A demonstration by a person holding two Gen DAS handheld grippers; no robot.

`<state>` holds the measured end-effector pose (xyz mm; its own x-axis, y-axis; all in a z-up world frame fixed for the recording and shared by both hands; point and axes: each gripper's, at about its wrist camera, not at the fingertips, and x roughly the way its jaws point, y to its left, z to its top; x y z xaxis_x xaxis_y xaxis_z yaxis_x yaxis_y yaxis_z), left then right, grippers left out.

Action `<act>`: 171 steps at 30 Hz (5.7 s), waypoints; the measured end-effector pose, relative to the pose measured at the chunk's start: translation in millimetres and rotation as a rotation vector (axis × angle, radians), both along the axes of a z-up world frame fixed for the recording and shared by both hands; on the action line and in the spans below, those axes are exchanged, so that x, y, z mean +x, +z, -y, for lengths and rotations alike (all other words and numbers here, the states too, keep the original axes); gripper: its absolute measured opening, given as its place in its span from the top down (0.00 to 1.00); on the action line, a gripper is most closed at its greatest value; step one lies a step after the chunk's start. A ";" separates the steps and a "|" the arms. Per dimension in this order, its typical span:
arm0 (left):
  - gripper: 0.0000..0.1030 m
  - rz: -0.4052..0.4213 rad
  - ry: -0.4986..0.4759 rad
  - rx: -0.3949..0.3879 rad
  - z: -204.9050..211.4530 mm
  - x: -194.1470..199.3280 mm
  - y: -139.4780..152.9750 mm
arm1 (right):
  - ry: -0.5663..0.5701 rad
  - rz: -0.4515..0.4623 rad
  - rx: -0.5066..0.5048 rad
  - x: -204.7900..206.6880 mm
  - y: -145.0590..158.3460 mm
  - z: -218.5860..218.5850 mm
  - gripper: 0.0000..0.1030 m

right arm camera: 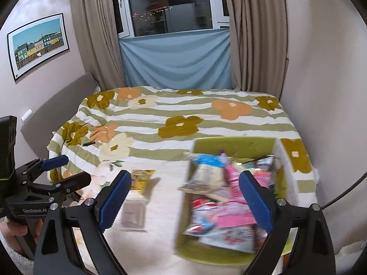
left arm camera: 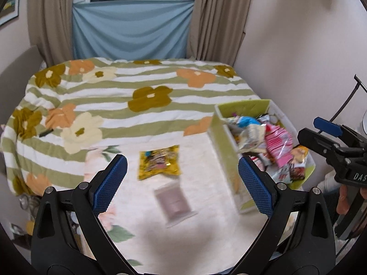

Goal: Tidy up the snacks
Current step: 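Move both tools back toward the gold bag and white packet on the table, then grasp the gold Pillows bag with the left tool while the right tool grasps the white packet, then carry both bags over the yellow box and open both tools to drop them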

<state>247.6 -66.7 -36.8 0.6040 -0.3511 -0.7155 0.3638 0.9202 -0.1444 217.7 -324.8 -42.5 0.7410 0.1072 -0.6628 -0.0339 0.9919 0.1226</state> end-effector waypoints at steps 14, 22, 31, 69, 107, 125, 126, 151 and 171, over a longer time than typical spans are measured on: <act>0.06 -0.057 -0.223 0.037 -69.8 61.7 -43.3 | -0.016 -0.119 -0.018 20.5 -59.6 -119.1 0.09; 0.06 -0.114 -0.528 0.204 -26.8 107.8 -103.5 | -0.036 -0.211 -0.048 29.1 -107.5 -146.4 0.09; 0.06 -0.133 -0.774 0.477 35.6 144.2 -190.5 | 0.003 -0.324 -0.066 46.3 -179.2 -154.5 0.09; 0.52 -0.441 -0.427 0.388 -34.0 118.1 -249.1 | 0.116 -0.416 -0.108 77.1 -254.7 -172.5 0.21; 0.53 -0.184 -0.274 0.158 -43.5 65.2 -79.5 | -0.096 -0.196 -0.035 42.7 -101.7 -149.1 0.44; 0.53 -0.154 -0.316 0.022 178.5 20.5 -32.9 | -0.202 -0.081 -0.037 -4.8 -25.1 44.9 0.44; 0.53 -0.165 -0.310 0.017 189.0 18.4 -37.5 | -0.203 -0.080 -0.039 -6.9 -24.5 54.7 0.44; 0.05 -0.187 -0.001 -0.003 179.3 -12.7 -70.7 | 0.028 -0.082 0.036 -14.9 -41.8 117.5 0.44; 0.05 -0.234 0.134 0.091 147.5 -28.3 -95.8 | 0.167 -0.157 0.101 20.2 -86.5 91.5 0.10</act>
